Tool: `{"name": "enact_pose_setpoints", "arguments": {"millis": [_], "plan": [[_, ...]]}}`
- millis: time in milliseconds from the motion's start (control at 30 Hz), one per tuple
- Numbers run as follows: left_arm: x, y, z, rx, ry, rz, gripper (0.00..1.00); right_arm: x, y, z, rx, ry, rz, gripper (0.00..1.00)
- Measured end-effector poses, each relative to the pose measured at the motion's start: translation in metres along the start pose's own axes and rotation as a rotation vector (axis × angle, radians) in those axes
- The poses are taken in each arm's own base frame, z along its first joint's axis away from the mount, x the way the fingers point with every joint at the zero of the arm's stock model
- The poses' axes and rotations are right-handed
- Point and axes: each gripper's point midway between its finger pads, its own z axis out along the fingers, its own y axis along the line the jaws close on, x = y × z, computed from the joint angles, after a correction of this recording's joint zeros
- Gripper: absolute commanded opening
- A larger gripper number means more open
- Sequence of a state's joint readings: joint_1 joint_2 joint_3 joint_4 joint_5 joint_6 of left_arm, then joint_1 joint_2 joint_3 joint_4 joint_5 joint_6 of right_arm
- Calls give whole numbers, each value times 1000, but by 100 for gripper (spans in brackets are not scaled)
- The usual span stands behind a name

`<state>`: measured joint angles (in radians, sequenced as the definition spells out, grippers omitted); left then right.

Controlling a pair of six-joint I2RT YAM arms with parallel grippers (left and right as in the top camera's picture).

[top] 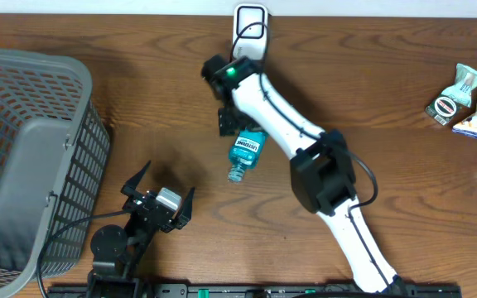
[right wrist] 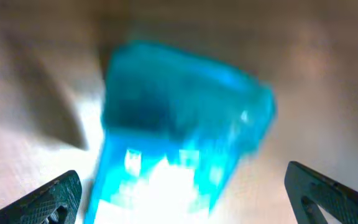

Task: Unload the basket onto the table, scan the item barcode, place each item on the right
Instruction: 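Raise the bottle toward the white scanner with the right gripper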

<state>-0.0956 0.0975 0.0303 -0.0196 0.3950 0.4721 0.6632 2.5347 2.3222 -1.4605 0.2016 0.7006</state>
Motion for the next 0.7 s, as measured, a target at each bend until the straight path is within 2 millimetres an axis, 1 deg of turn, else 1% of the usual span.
{"name": "enact_pose_setpoints", "arguments": {"millis": [67,133,233,333,467,500,633,667,700], "plan": [[0,0,0,0,0,0,98,11,1,-2,33,10,51,99],[0,0,0,0,0,0,98,15,4,-3,44,2,97,99],[0,0,0,0,0,0,98,15,4,-2,60,-16,145,97],[0,0,0,0,0,0,98,13,2,2,76,-29,168,93],[0,0,0,0,0,0,98,12,5,17,81,-45,167,86],[0,0,0,-1,-1,0,98,11,5,17,75,-53,163,82],[0,0,0,0,0,0,98,22,2,20,70,-28,151,57],[0,0,0,0,0,0,98,26,-1,22,82,-16,142,45],[0,0,0,0,0,0,98,28,-3,22,92,-13,135,36]]}}
